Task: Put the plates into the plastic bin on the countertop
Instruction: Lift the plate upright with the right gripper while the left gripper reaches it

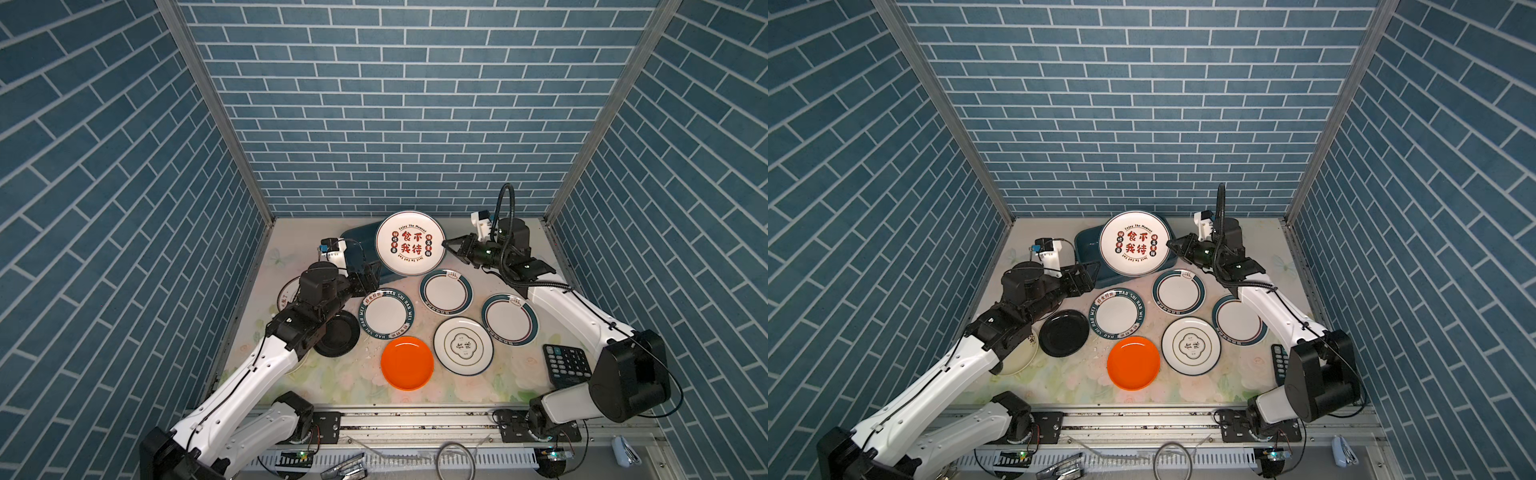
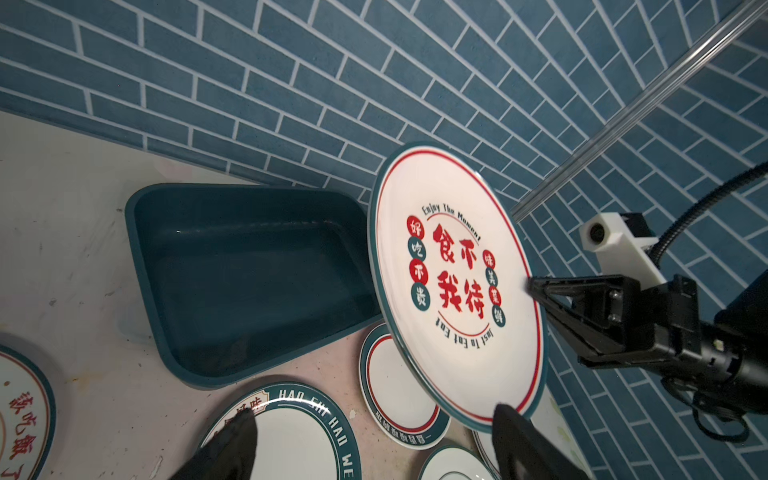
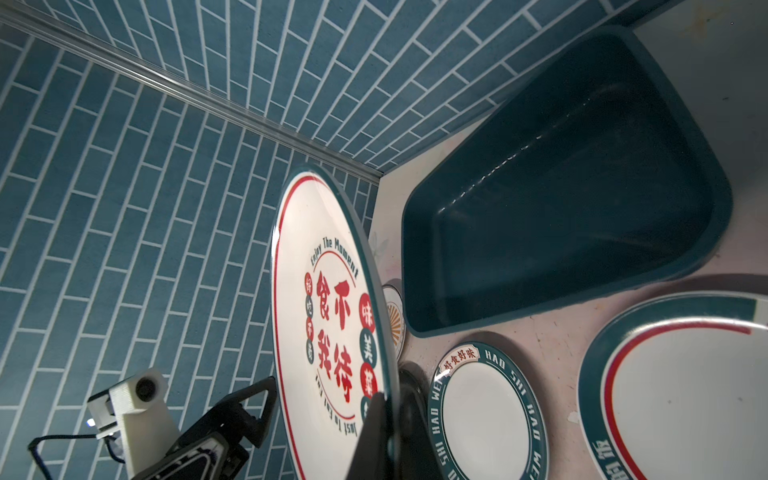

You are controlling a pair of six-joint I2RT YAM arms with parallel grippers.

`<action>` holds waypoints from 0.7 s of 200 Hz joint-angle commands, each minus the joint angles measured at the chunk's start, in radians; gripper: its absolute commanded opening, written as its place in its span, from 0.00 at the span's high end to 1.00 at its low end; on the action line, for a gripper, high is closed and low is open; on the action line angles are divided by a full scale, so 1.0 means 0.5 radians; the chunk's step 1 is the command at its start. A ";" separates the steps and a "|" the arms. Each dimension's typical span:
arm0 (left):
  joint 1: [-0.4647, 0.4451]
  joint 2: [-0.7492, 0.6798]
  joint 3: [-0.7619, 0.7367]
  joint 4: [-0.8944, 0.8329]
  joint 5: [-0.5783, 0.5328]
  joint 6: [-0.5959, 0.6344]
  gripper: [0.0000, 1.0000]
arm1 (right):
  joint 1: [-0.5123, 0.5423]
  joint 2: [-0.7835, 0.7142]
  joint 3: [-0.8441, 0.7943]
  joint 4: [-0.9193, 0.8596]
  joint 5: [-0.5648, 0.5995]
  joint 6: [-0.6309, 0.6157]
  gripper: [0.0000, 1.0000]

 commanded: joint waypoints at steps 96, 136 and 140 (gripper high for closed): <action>0.225 0.228 0.098 0.387 0.312 -0.266 0.23 | 0.055 0.025 -0.062 0.500 -0.231 0.298 1.00; 0.307 0.328 0.126 0.465 0.371 -0.296 0.32 | 0.061 0.042 -0.104 0.529 -0.231 0.298 1.00; 0.307 0.339 0.134 0.463 0.383 -0.284 0.33 | 0.061 0.046 -0.104 0.530 -0.230 0.297 1.00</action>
